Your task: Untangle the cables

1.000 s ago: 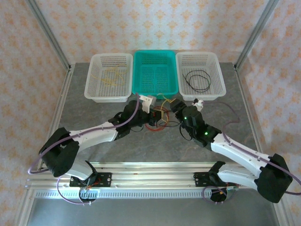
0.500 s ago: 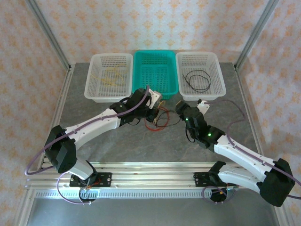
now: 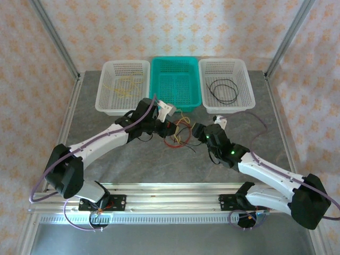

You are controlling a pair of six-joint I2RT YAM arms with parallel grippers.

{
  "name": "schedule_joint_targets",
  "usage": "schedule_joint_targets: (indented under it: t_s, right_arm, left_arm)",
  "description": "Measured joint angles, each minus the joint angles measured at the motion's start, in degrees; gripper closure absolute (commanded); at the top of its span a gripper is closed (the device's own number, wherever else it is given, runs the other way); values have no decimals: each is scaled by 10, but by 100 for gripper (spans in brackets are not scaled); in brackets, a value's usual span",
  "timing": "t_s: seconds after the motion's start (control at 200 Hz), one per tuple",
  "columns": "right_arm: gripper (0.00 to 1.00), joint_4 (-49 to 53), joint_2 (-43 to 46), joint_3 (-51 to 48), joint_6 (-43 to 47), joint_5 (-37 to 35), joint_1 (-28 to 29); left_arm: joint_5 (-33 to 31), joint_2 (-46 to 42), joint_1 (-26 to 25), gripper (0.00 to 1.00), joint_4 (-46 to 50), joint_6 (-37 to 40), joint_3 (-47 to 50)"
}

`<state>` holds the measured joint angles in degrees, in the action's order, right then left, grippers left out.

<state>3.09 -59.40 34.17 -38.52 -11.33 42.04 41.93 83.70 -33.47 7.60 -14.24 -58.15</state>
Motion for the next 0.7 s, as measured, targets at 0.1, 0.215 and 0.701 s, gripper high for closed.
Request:
schedule_joint_targets:
  t_s: [0.1,0.215,0.701]
  right_arm:
    - [34,13,3,0,-2,-6,0]
    - [34,28,21,0,10,-5,0]
    - [24,125,90,50,112,140,0]
  left_arm:
    - [45,0,0,100,-54,-35,21]
    - [80,-1,0,100,-98,-56,23]
    - [132,-27,52,100,-102,-42,2]
